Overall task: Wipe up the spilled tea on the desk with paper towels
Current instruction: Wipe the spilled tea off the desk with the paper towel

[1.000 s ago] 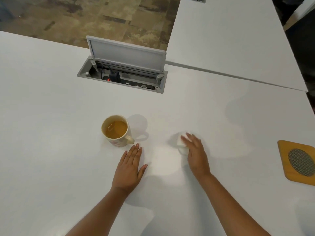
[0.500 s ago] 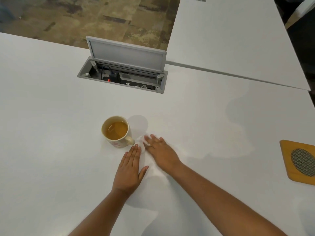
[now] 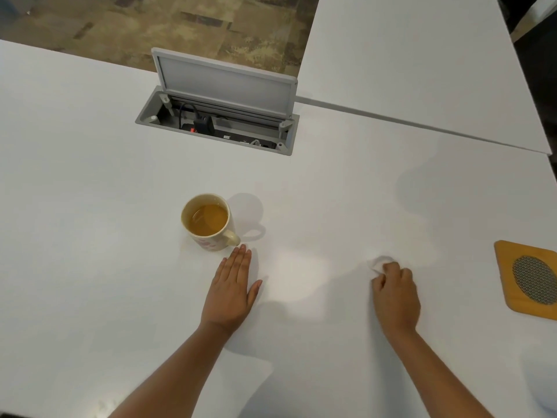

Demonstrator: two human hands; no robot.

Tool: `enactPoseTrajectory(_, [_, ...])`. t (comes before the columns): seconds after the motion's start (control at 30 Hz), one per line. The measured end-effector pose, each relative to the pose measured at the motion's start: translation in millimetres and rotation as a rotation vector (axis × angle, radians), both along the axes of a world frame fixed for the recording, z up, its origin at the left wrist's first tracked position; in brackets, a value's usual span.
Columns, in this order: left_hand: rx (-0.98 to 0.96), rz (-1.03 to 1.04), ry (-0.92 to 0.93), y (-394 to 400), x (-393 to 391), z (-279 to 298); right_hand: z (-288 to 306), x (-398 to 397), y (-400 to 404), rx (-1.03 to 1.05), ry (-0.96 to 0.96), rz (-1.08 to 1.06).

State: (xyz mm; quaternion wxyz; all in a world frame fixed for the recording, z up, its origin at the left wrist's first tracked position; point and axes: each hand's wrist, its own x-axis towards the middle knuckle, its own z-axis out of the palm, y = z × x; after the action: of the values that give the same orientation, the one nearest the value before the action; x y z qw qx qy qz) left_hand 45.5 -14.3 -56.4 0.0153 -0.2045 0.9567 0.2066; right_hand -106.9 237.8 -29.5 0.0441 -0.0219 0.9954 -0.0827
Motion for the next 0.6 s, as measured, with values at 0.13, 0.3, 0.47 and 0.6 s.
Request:
enactPoseTrajectory(0.13, [0.017,-0.003,-0.014,-1,1,3,-1,41,-58,-0.024,-0.128,0.137])
enactPoseTrajectory(0.3, [0.076,0.014,0.034,-3,2,3,7,109,-128,-0.211,-0.146,0.592])
enactPoseTrajectory(0.47, [0.102,0.023,0.065,-4,2,0,5,71,-109,-0.13,-0.037,0.662])
enactPoseTrajectory(0.6, [0.106,0.037,0.065,-2,2,0,2,-15,-98,-0.072,-0.094,0.297])
